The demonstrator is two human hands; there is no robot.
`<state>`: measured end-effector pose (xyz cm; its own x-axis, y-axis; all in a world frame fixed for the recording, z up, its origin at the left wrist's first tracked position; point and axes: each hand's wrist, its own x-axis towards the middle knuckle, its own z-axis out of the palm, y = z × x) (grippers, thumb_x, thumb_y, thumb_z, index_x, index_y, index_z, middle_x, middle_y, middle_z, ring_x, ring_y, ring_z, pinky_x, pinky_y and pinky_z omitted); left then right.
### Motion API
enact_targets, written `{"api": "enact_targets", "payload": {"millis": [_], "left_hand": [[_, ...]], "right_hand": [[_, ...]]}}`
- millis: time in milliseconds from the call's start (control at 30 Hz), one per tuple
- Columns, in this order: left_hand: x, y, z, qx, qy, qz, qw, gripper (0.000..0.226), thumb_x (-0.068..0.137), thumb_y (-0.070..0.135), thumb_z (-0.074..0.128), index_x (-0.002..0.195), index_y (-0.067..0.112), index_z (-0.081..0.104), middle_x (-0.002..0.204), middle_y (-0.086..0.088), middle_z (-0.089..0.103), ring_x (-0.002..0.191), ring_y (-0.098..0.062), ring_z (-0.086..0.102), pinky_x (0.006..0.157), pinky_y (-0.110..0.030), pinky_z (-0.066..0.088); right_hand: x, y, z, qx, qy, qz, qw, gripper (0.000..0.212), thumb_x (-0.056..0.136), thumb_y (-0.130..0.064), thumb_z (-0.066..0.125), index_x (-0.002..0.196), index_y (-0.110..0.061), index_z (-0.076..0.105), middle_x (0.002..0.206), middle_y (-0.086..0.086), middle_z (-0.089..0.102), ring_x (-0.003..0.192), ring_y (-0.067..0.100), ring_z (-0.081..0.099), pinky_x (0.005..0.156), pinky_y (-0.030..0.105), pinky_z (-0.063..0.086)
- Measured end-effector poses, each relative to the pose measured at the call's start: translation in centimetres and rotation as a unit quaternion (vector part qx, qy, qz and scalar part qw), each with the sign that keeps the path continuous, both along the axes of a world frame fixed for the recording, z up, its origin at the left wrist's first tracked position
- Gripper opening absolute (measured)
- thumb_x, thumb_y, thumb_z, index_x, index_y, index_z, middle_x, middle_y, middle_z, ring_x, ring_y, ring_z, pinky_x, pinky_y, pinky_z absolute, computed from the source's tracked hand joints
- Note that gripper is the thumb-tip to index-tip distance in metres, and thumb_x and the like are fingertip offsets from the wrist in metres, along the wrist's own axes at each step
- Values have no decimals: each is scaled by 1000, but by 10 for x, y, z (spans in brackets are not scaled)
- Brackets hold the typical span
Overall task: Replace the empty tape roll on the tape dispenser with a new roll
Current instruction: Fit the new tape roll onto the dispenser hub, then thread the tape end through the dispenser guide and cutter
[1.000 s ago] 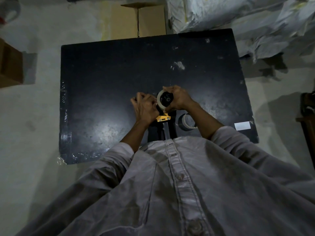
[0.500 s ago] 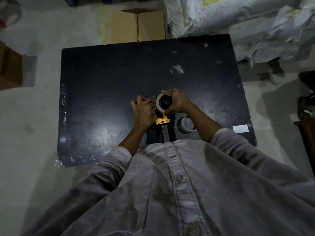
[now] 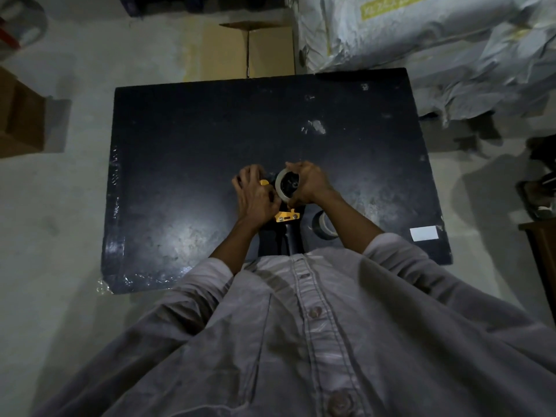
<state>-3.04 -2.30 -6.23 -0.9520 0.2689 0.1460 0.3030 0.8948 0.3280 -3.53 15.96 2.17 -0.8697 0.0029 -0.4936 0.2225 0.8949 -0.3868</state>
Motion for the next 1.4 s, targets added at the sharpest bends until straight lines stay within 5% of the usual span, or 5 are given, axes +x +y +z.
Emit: {"api": "enact_targets", "payload": {"millis": [367,633,800,1100,1400], "left_hand": [[7,-1,2,-19,-33,32,999,27,80,47,82,69,24,74,119,-5,49,111,-33,46,92,-50,37],[14,-10,3,-39,-77,-9,996,23,83,49,72,77,28,81,114,-2,42,110,-31,42,90,-49,37],[15,-10,4,-27,-82,-15,996,18,86,52,80,86,34,84,115,-3,44,112,-33,43,92,-49,35],[15,-5,5,-73,-104,8,992,20,83,50,75,85,32,85,115,-5,45,113,-33,42,92,-48,35],[14,-17,4,16,-154,72,985,25,78,48,71,68,26,78,110,0,37,116,-33,40,90,-41,20]], "right_hand": [[3,-9,-1,30,3,-1,1000,124,69,-25,104,173,-28,37,167,9,42,154,27,47,122,39,50],[16,10,-28,6,29,21,999,123,79,-27,98,176,-26,22,182,12,17,165,40,27,130,51,38],[87,1,-30,-50,67,-168,982,94,85,-32,85,163,-9,38,155,25,45,145,46,45,115,55,49],[117,-18,-41,-97,-27,-154,983,115,82,-56,94,158,-7,24,135,17,72,119,38,73,88,42,60],[108,-10,-41,-80,16,-167,983,98,67,-50,105,131,-12,41,109,-2,59,98,21,64,74,33,47]]}}
